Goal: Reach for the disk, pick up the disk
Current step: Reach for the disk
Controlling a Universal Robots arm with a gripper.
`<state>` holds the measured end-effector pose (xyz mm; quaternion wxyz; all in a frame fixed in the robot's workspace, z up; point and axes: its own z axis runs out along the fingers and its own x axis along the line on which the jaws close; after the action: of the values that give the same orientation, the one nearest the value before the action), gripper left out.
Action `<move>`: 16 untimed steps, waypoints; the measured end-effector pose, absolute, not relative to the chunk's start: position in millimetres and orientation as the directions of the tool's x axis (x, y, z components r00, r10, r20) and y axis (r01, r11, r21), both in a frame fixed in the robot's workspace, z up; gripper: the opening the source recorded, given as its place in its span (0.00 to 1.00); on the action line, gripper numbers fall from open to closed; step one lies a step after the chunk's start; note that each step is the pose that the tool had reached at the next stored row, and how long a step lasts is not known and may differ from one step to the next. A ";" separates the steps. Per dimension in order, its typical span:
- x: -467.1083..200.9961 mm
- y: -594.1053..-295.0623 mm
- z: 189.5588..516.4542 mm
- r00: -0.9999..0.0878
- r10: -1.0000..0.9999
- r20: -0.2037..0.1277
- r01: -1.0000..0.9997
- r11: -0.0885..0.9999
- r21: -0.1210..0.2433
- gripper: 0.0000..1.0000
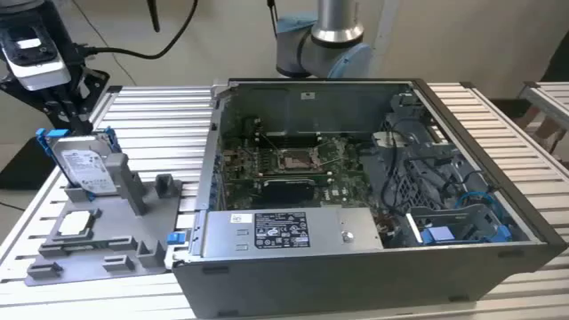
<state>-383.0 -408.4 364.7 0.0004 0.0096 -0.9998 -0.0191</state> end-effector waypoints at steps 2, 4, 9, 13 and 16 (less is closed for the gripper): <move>-383.0 -408.4 364.8 -1.000 -0.019 0.000 -0.019 0.999 0.038 0.00; -382.9 -408.4 364.7 -1.000 -0.019 0.000 -0.019 0.999 0.038 0.00; -383.0 -408.4 364.8 -1.000 -0.019 0.000 -0.019 0.999 0.038 0.00; -383.0 -408.4 364.8 -1.000 -0.019 0.001 -0.019 0.999 0.038 0.00; -383.1 -407.7 364.8 -1.000 -0.019 0.000 -0.019 0.999 0.038 0.00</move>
<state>-383.1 -407.7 364.8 0.0004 0.0095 -0.9998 -0.0191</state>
